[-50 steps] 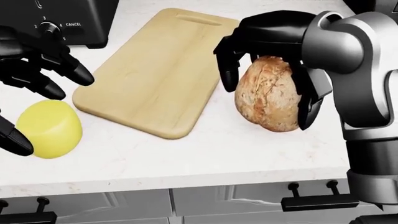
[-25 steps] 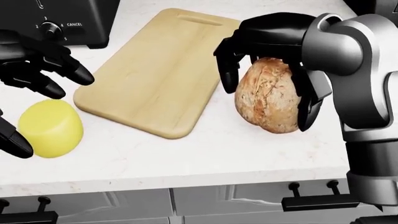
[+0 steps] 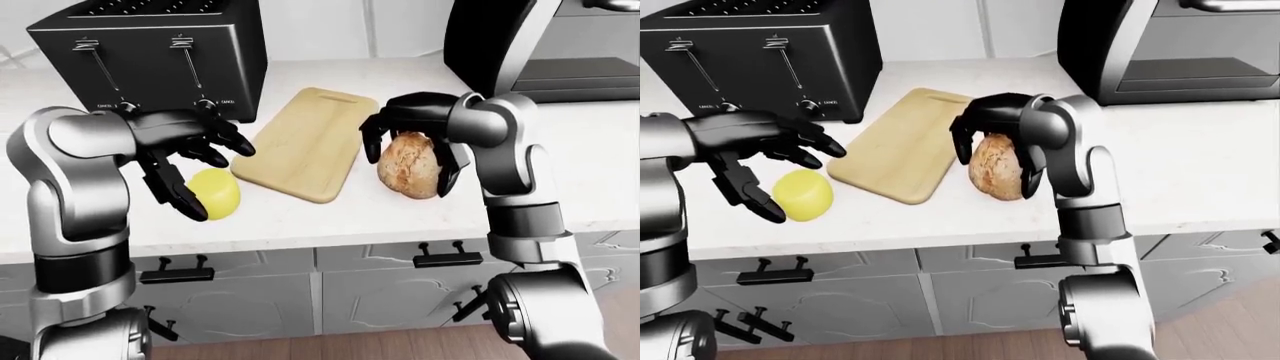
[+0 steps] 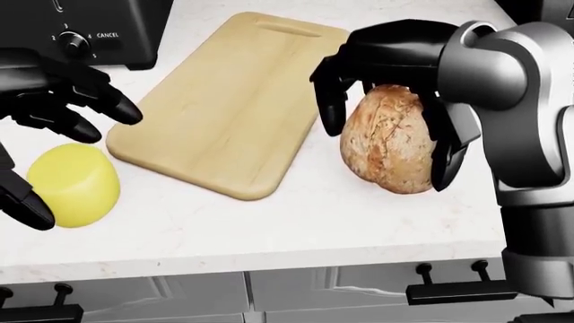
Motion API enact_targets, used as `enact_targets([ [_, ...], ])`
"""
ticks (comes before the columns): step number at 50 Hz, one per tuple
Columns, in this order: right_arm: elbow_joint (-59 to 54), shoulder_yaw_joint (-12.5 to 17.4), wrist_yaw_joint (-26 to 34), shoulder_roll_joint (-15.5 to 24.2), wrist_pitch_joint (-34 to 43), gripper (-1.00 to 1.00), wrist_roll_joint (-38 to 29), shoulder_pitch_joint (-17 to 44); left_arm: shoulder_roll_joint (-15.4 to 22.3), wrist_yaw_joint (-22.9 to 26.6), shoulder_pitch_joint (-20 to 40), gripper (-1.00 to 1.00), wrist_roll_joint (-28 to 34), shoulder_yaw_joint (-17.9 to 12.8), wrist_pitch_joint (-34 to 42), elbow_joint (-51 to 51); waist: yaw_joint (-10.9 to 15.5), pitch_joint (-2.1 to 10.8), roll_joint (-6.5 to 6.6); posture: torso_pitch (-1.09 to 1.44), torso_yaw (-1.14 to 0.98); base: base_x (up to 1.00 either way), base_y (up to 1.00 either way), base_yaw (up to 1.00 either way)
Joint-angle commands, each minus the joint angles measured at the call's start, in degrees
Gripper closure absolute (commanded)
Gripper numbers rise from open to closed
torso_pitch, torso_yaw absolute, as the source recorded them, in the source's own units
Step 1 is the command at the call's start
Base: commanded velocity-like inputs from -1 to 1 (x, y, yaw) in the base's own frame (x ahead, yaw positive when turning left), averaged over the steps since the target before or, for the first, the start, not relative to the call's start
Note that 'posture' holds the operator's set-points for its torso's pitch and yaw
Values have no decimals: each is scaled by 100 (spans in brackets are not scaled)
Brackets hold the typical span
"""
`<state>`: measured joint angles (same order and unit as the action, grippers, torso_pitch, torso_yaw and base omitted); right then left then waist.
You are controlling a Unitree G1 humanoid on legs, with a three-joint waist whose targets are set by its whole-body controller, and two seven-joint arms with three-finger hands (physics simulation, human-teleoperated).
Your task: Place the bread and cheese on the cutting board.
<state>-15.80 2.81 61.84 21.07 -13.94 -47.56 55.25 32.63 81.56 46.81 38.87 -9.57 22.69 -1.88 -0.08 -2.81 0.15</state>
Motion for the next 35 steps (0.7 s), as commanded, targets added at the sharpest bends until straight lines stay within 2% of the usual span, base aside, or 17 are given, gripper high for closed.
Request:
enact_targets([
  [1, 170, 94, -103, 62, -18, 100, 48, 198, 71, -101, 156, -43, 0, -101, -73, -135, 0, 171, 17, 0, 0, 0, 0, 0],
  [35, 290, 85, -51, 25, -16, 100, 75, 73, -57, -333, -51, -43, 42, -96, -300, 22, -5, 189, 21, 0, 0, 0, 0, 0],
])
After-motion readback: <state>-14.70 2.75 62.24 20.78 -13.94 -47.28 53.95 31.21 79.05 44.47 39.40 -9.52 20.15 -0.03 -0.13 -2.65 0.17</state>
